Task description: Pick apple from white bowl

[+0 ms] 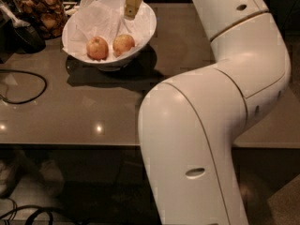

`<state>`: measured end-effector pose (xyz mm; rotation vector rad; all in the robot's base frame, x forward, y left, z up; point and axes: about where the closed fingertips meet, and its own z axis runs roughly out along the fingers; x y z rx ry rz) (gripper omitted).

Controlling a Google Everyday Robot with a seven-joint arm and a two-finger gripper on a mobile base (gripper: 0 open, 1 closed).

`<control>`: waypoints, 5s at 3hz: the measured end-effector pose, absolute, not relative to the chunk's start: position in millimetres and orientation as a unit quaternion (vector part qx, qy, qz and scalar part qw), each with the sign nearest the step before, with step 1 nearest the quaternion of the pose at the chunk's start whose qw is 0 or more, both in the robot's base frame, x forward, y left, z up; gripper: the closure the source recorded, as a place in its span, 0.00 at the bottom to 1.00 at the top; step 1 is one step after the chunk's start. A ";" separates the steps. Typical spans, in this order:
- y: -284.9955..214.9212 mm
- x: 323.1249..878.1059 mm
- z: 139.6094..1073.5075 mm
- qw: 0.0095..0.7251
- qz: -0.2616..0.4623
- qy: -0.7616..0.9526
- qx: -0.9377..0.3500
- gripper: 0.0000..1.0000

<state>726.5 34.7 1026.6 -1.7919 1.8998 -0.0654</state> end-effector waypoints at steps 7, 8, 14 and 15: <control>61.9 756.4 954.5 0.203 -0.015 0.706 -0.678 0.30; 63.0 758.0 948.0 0.198 -0.014 0.705 -0.680 0.31; 69.0 765.2 898.8 0.161 0.006 0.699 -0.697 0.31; 69.2 765.1 892.9 0.156 0.011 0.701 -0.696 0.31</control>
Offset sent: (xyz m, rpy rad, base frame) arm 0.0259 -0.0179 -0.0262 -0.0985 0.1570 -0.0348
